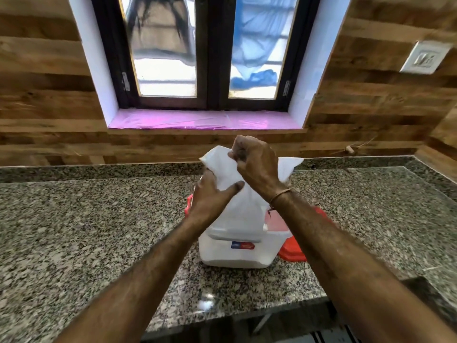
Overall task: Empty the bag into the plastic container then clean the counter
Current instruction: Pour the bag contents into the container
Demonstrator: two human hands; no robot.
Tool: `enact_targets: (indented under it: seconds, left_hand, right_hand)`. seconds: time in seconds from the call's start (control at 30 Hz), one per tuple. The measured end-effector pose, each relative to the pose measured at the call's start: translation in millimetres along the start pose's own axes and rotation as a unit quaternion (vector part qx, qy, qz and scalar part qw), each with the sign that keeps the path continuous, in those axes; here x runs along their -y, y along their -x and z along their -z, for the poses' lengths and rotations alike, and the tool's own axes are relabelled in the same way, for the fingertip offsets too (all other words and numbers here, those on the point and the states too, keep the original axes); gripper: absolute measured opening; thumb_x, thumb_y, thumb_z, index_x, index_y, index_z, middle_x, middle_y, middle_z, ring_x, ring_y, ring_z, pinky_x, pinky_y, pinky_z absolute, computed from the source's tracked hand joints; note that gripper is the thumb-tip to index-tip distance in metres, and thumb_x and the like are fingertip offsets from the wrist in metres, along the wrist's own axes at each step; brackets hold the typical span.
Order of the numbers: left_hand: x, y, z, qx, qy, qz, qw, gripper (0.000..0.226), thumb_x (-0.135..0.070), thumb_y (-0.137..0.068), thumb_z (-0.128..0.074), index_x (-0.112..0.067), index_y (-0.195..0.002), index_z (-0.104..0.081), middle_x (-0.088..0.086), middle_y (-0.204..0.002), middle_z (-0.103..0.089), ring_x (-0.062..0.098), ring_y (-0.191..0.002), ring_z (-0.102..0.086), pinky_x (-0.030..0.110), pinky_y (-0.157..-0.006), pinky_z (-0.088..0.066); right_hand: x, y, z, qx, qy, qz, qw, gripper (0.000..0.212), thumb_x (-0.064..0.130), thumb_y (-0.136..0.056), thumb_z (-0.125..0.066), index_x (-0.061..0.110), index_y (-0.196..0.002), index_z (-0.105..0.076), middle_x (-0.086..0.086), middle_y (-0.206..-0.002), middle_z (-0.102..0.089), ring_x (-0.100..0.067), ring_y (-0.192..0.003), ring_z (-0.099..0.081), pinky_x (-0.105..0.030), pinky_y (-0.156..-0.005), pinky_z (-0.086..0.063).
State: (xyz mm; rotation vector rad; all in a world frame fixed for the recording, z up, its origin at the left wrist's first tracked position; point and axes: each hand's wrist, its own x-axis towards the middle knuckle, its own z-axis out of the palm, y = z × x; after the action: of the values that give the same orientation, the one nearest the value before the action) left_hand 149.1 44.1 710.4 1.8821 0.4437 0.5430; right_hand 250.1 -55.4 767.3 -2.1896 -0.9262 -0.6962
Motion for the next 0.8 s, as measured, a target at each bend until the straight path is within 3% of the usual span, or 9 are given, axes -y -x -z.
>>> enact_targets:
  seconds: [0.07, 0.17, 0.3, 0.37, 0.43, 0.5, 0.57, 0.67, 0.8]
  left_hand:
    - [-5, -3, 6, -0.058, 0.107, 0.044, 0.992, 0.048, -0.037, -0.082, -0.083, -0.016, -0.121, -0.063, -0.003, -0.106, -0.073, 0.017, -0.094, -0.072, 0.040, -0.078, -0.062]
    - [3, -12, 21, -0.051, 0.211, 0.082, 0.973, 0.027, -0.014, -0.084, -0.081, -0.009, -0.109, -0.072, 0.004, -0.098, -0.079, 0.022, -0.091, -0.077, 0.041, -0.075, -0.064]
    - [12, -15, 33, -0.025, 0.291, 0.089, 0.952, 0.018, 0.008, -0.085, -0.073, 0.002, -0.102, -0.071, 0.007, -0.089, -0.079, 0.018, -0.080, -0.076, 0.028, -0.065, -0.060]
    - [12, -17, 36, -0.021, 0.298, 0.089, 0.950, 0.020, 0.016, -0.086, -0.065, -0.002, -0.093, -0.068, 0.000, -0.078, -0.078, 0.010, -0.071, -0.075, 0.023, -0.059, -0.058]
    - [11, -20, 37, -0.024, 0.303, 0.099, 0.948, 0.029, 0.021, -0.087, -0.059, -0.007, -0.088, -0.065, -0.005, -0.070, -0.076, 0.006, -0.065, -0.073, 0.021, -0.054, -0.056]
    - [11, -23, 38, -0.032, 0.305, 0.116, 0.945, 0.035, 0.022, -0.088, -0.055, -0.013, -0.087, -0.062, -0.009, -0.066, -0.075, 0.004, -0.065, -0.072, 0.020, -0.053, -0.056]
    - [14, -27, 39, -0.051, 0.309, 0.126, 0.941, 0.036, 0.018, -0.089, -0.057, -0.018, -0.088, -0.062, -0.011, -0.069, -0.075, 0.006, -0.071, -0.070, 0.023, -0.057, -0.056]
    - [14, -33, 41, -0.102, 0.324, 0.125, 0.932, 0.024, 0.007, -0.089, -0.068, -0.017, -0.086, -0.065, -0.011, -0.071, -0.076, 0.008, -0.070, -0.070, 0.022, -0.057, -0.054]
    - [10, -37, 31, -0.142, 0.331, 0.116, 0.926, 0.017, -0.003, -0.087, -0.075, -0.017, -0.086, -0.066, -0.010, -0.071, -0.076, 0.005, -0.060, -0.069, 0.022, -0.052, -0.051]
  right_hand:
    - [0, 0, 2, 0.022, -0.017, 0.023, 0.999, 0.022, 0.022, -0.085, -0.081, 0.021, -0.073, -0.062, 0.011, -0.073, -0.064, -0.009, -0.067, -0.056, -0.017, -0.052, -0.034]
    - [-20, -5, 14, 0.069, -0.093, 0.035, 0.993, 0.022, 0.046, -0.087, -0.075, 0.024, -0.088, -0.071, 0.010, -0.086, -0.073, -0.011, -0.081, -0.067, -0.034, -0.069, -0.057]
    - [-89, -4, 34, 0.029, -0.069, -0.143, 0.987, 0.078, 0.073, -0.078, -0.069, 0.031, -0.141, -0.053, -0.001, -0.144, -0.057, -0.020, -0.134, -0.050, -0.041, -0.107, -0.042]
    - [-119, 6, 39, 0.032, -0.194, -0.248, 0.949, 0.110, 0.078, -0.070, -0.072, 0.023, -0.157, -0.032, -0.015, -0.159, -0.040, -0.026, -0.146, -0.038, -0.046, -0.116, -0.038]
    - [-133, 18, 38, 0.071, -0.370, -0.288, 0.880, 0.119, 0.073, -0.064, -0.078, 0.016, -0.156, -0.028, -0.025, -0.155, -0.044, -0.031, -0.142, -0.047, -0.046, -0.108, -0.049]
    - [-141, 28, 28, 0.110, -0.512, -0.302, 0.796, 0.115, 0.064, -0.054, -0.091, 0.012, -0.145, -0.044, -0.016, -0.137, -0.064, -0.025, -0.118, -0.068, -0.034, -0.080, -0.062]
    - [-149, 37, 17, 0.129, -0.543, -0.336, 0.759, 0.105, 0.060, -0.043, -0.097, 0.011, -0.129, -0.061, -0.007, -0.119, -0.074, -0.018, -0.098, -0.074, -0.028, -0.070, -0.060]
    - [-172, 41, 6, 0.107, -0.493, -0.336, 0.795, 0.080, 0.061, -0.041, -0.098, 0.015, -0.102, -0.075, -0.001, -0.098, -0.079, -0.019, -0.087, -0.071, -0.031, -0.071, -0.056]
    - [-188, 38, 13, 0.093, -0.488, -0.289, 0.818, 0.024, 0.026, -0.082, -0.081, 0.013, -0.100, -0.072, 0.006, -0.091, -0.079, -0.008, -0.083, -0.071, -0.026, -0.075, -0.059]
